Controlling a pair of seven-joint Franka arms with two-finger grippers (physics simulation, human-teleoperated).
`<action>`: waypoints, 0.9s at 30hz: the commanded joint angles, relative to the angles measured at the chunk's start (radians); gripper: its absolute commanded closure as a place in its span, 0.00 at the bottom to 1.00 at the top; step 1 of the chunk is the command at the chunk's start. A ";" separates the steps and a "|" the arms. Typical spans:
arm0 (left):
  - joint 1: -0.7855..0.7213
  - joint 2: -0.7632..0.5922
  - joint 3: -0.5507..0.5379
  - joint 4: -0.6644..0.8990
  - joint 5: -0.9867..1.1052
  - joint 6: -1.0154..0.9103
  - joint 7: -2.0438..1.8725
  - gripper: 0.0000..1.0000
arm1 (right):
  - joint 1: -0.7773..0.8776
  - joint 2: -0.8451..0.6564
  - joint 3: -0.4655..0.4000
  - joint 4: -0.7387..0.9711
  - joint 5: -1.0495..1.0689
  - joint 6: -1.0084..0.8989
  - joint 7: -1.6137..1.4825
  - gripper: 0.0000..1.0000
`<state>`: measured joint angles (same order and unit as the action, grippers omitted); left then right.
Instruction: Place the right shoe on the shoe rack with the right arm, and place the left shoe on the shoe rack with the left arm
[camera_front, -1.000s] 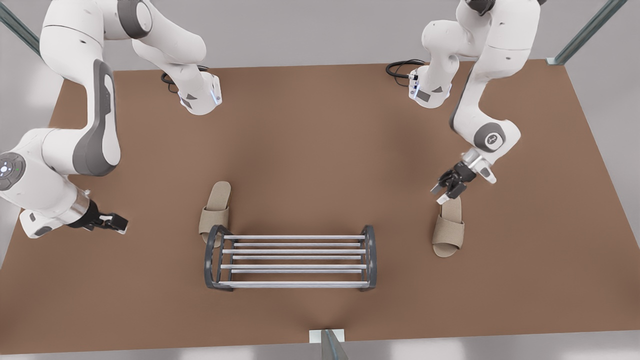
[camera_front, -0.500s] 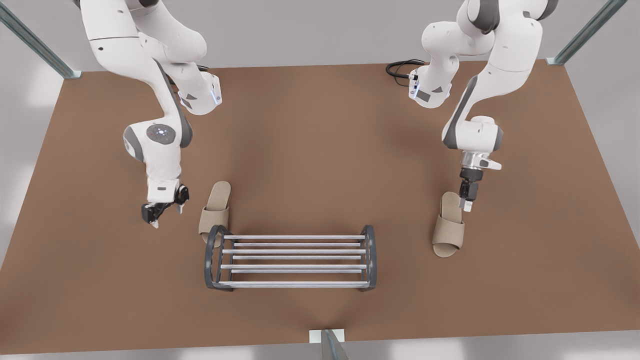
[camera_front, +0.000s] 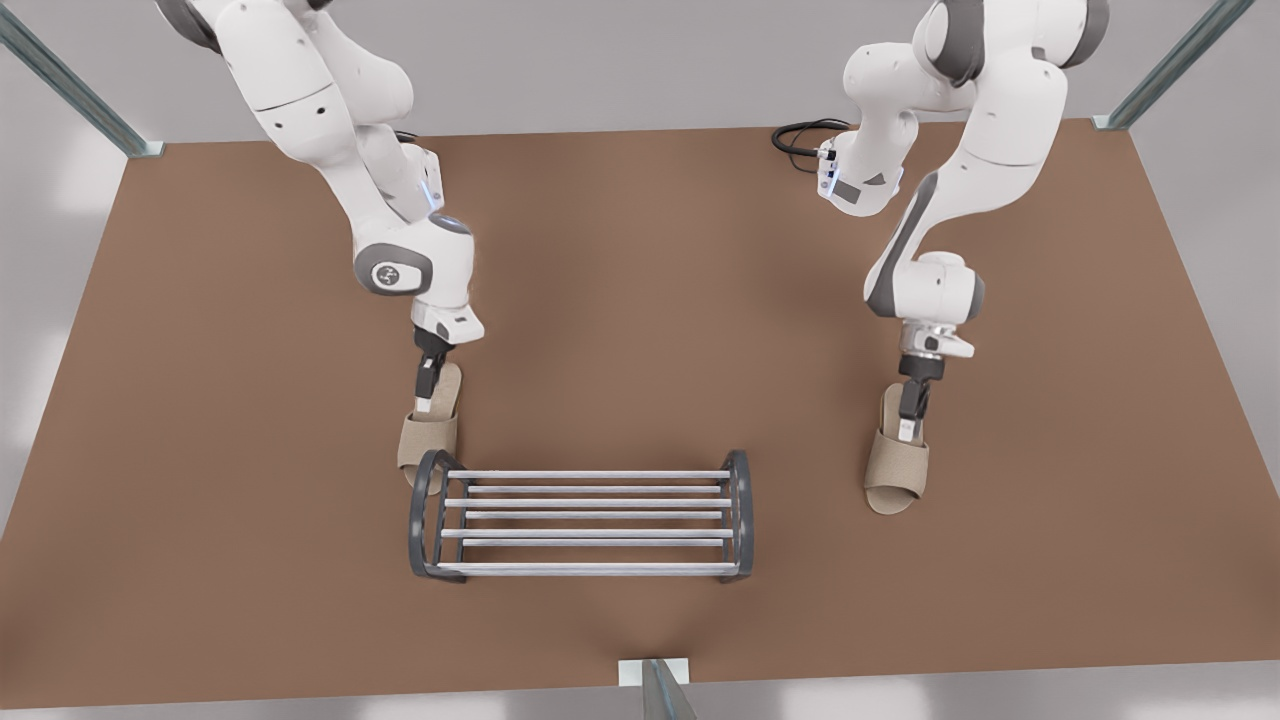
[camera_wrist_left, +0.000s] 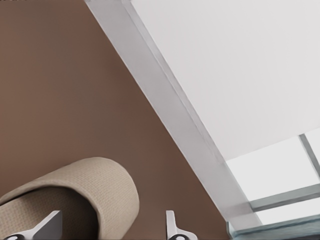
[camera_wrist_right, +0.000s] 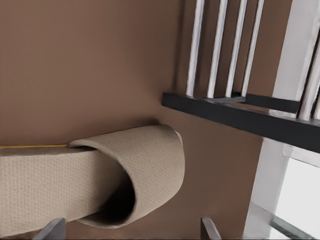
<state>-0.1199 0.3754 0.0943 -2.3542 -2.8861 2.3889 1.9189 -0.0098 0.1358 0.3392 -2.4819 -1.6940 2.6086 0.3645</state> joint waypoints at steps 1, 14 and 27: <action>0.000 0.014 -0.001 0.016 -0.012 -0.001 0.221 0.00 | -0.013 0.016 -0.006 -0.009 -0.207 -0.071 1.175 0.00; 0.000 0.089 -0.039 0.108 -0.036 0.012 0.051 0.00 | -0.021 0.183 -0.040 0.063 -0.664 -0.117 1.351 0.00; 0.000 0.122 -0.038 0.141 -0.036 0.013 0.040 0.26 | -0.032 0.131 -0.040 0.086 -0.733 -0.134 1.341 0.79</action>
<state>-0.1197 0.4977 0.0563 -2.2149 -2.8973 2.4012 1.9719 -0.0399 0.2725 0.2994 -2.3964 -2.4183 2.4822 1.4048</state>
